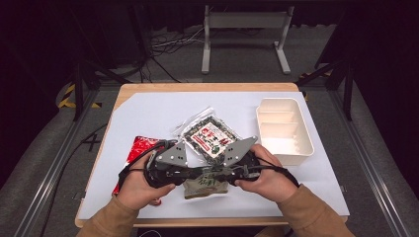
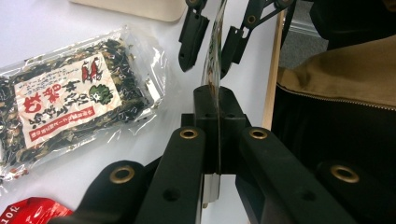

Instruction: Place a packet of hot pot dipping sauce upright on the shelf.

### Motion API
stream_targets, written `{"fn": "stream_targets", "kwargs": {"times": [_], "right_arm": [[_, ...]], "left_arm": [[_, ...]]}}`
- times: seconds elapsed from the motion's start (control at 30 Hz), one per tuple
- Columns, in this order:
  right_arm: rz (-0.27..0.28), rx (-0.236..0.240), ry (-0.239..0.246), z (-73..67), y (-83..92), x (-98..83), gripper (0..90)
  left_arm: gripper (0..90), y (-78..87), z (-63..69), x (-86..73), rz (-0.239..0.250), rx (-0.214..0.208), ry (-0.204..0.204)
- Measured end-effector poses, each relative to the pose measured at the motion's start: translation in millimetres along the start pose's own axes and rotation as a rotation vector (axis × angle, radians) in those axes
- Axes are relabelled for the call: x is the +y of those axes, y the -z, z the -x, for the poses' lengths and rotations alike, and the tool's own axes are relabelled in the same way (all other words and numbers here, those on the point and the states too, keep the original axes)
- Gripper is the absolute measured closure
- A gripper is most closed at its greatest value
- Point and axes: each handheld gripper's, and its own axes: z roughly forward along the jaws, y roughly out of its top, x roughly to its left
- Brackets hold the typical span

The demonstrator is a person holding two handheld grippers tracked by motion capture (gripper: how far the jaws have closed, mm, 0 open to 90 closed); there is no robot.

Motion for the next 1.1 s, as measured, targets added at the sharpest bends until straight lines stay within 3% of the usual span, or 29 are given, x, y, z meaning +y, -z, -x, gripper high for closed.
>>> {"fn": "stream_targets", "kwargs": {"times": [0.27,0.5,0.73,0.87,0.97,1.1], "right_arm": [[-0.061,0.038,0.001,-1.4,-6.1,3.1,80.4],[-0.060,0.048,0.006,-2.4,-5.4,3.7,88.3],[-0.046,0.069,-0.013,-1.0,-1.8,3.3,89.9],[-0.041,0.073,-0.028,0.7,2.7,1.5,90.0],[-0.044,0.069,-0.036,3.6,7.8,-1.2,89.9],[-0.041,0.064,-0.043,6.2,14.1,-3.3,90.0]], "left_arm": [[89.7,-4.5,1.3,0.6,-0.011,-0.005,-0.005],[89.6,-3.6,-0.3,-0.9,0.002,-0.007,0.003],[85.9,-2.0,-0.5,-1.7,0.032,0.002,0.005],[74.2,3.2,-3.8,-4.0,0.078,0.006,0.034],[60.4,8.8,-5.6,-7.1,0.122,-0.002,0.033],[51.8,14.1,-6.6,-9.6,0.144,0.014,0.037]]}}
